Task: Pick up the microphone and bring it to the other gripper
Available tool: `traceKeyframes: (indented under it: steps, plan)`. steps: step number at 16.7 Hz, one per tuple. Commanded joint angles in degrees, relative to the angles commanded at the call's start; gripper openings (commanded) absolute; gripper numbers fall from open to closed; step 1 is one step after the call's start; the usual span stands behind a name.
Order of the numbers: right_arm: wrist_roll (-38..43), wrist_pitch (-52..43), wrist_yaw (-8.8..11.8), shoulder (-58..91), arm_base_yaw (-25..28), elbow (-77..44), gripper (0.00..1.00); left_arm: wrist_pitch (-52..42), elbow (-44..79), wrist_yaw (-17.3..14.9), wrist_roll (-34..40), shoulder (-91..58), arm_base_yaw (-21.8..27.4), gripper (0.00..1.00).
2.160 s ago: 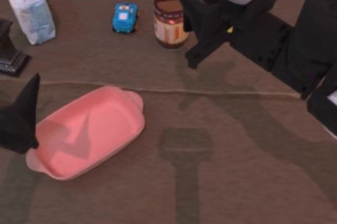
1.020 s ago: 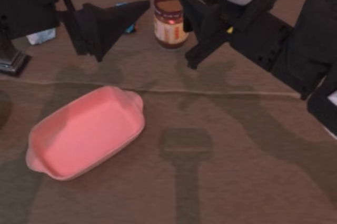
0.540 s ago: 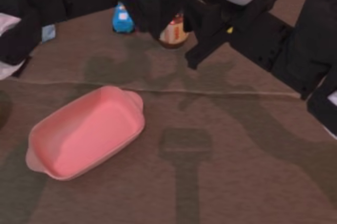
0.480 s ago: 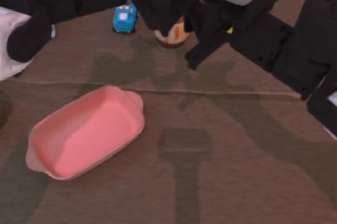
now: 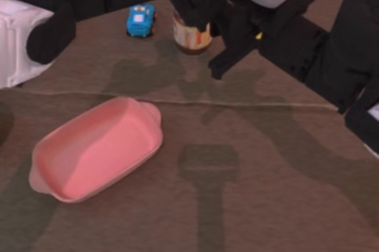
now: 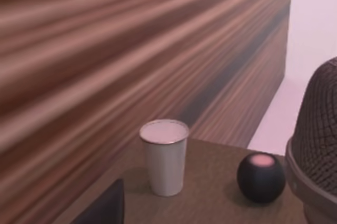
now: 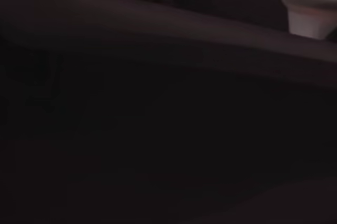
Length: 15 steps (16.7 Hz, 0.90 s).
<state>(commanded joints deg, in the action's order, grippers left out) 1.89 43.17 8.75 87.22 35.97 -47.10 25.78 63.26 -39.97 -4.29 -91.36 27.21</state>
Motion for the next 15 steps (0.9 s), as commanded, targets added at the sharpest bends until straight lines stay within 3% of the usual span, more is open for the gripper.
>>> traceKeyframes:
  steps: [12, 15]
  plan:
    - [0.00, 0.00, 0.00, 0.00, 0.00, 0.00, 0.00, 0.00, 0.00, 0.00, 0.00, 0.00, 0.00, 0.02]
    - [0.00, 0.00, 0.00, 0.00, 0.00, 0.00, 0.00, 0.00, 0.00, 0.00, 0.00, 0.00, 0.00, 0.00]
